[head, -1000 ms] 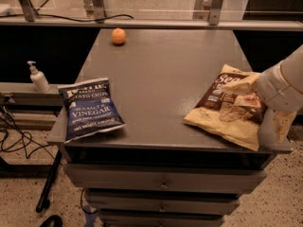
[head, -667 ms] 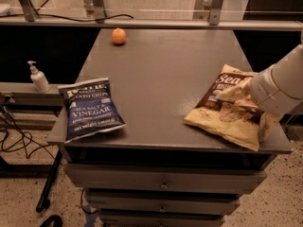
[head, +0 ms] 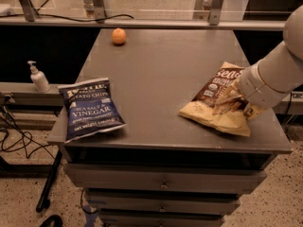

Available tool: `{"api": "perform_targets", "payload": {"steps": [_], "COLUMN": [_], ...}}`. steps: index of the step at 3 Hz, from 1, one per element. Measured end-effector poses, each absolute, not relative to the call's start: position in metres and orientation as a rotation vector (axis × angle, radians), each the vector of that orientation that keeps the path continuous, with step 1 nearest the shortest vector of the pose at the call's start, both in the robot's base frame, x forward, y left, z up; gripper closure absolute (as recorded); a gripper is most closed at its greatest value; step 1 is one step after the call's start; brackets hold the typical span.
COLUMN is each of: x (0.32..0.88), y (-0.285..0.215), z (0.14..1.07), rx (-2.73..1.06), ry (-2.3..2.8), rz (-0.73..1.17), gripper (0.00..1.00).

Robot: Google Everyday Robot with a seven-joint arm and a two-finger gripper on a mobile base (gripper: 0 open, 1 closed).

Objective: Pick brown chip bag

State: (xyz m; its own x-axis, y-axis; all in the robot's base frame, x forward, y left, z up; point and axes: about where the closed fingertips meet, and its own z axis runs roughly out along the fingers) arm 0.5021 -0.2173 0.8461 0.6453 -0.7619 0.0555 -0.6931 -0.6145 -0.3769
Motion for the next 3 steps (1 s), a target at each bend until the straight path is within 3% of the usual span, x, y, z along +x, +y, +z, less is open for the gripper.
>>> {"api": "perform_targets", "payload": {"steps": [1,2,3], "x": [0.512,0.528,0.545], "y": [-0.204,-0.182,-0.155], "z": [0.856,0.875,0.903], "rx": [-2.523,-2.446,-2.331], "ry": [1.185,1.229,1.290], "rz": [-0.286,-0.262,-0.190], "gripper": [0.88,1.00,1.00]}}
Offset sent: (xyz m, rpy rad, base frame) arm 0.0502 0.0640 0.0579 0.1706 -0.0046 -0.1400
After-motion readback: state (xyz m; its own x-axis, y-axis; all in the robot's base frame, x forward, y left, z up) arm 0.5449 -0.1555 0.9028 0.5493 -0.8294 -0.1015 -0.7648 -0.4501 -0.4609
